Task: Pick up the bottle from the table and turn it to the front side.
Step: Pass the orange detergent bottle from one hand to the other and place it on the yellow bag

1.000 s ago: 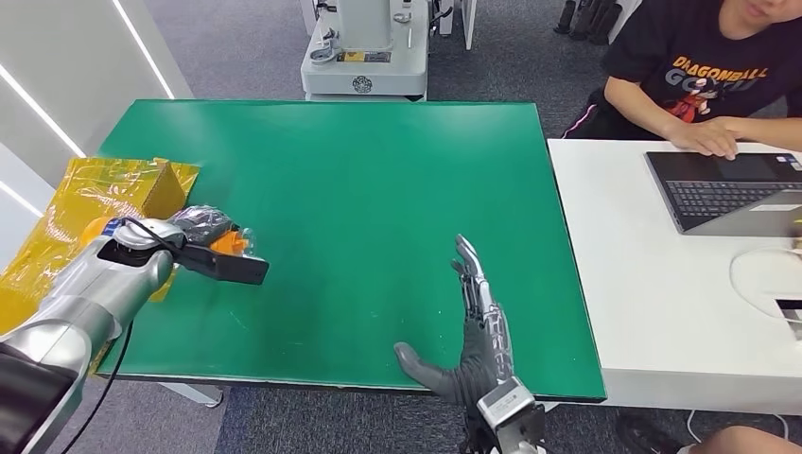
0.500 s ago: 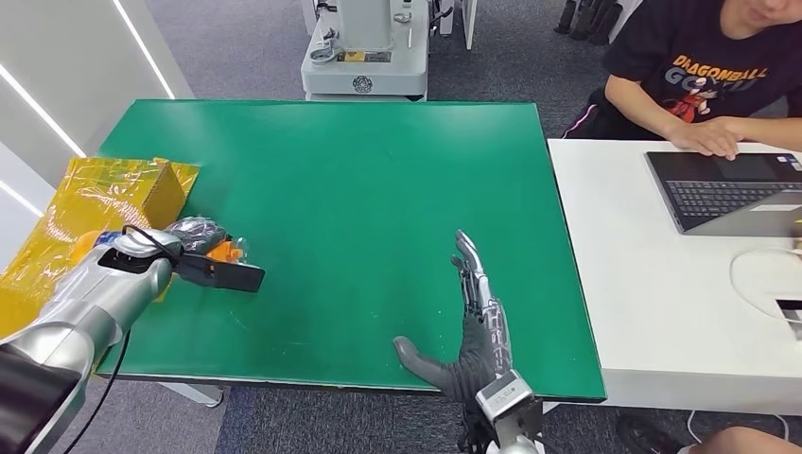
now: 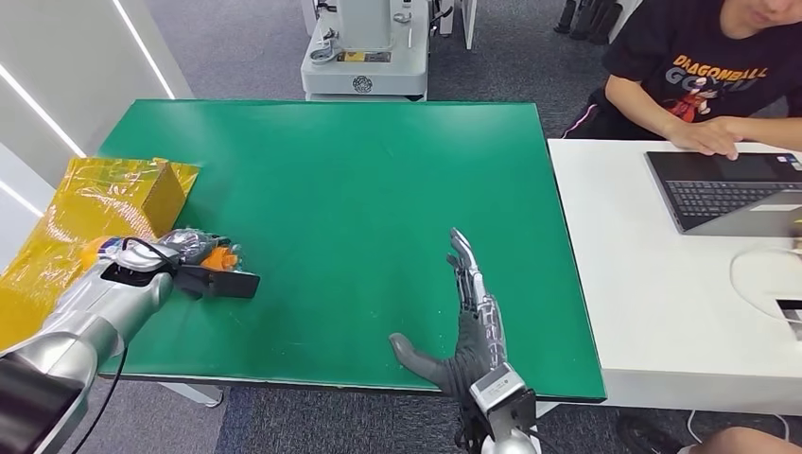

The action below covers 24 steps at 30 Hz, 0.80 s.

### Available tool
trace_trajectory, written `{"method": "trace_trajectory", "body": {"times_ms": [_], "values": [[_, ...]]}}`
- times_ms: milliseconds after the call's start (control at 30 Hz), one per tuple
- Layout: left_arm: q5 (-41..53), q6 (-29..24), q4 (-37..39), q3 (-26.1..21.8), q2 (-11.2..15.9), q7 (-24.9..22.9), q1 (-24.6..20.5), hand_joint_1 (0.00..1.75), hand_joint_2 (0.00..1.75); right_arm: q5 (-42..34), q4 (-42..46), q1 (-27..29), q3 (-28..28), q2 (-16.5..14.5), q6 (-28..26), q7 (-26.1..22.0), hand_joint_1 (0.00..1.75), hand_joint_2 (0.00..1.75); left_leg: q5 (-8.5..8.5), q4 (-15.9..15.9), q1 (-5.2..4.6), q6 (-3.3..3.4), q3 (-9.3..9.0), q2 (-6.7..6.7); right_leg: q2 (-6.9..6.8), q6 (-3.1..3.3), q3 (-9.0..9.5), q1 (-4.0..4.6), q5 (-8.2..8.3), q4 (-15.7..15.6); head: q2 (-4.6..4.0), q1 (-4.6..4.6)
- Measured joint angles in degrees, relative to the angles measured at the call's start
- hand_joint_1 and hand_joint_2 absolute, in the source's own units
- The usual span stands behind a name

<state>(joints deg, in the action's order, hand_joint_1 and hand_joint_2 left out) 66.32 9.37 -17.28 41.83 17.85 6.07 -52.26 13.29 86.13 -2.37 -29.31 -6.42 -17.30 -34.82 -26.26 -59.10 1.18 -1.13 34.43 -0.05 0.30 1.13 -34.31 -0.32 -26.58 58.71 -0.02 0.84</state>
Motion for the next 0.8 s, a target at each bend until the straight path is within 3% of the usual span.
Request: {"method": "trace_trajectory", "body": {"times_ms": [467,800], "values": [[-0.7,-1.5,0.1,-0.2,1.3,0.1,1.1,0.00,1.75,-0.9,-1.2,-0.7,-0.6,-0.3,-0.2,-0.1,0.00,1.75,0.00,0.0,0.00,0.00,-0.02,0.01,0.00,0.00,0.02,0.00,0.00,0.0,0.00,0.01],[-2.7,-10.9,-0.1,-3.6,3.3,4.0,2.0,0.00,1.75,-1.4,-1.6,-0.5,-0.8,-0.3,0.7,-0.1,0.00,1.75,0.00,0.0,0.00,-0.01,-0.02,0.04,0.03,0.00,-0.02,0.01,0.00,0.0,0.00,0.00]]}}
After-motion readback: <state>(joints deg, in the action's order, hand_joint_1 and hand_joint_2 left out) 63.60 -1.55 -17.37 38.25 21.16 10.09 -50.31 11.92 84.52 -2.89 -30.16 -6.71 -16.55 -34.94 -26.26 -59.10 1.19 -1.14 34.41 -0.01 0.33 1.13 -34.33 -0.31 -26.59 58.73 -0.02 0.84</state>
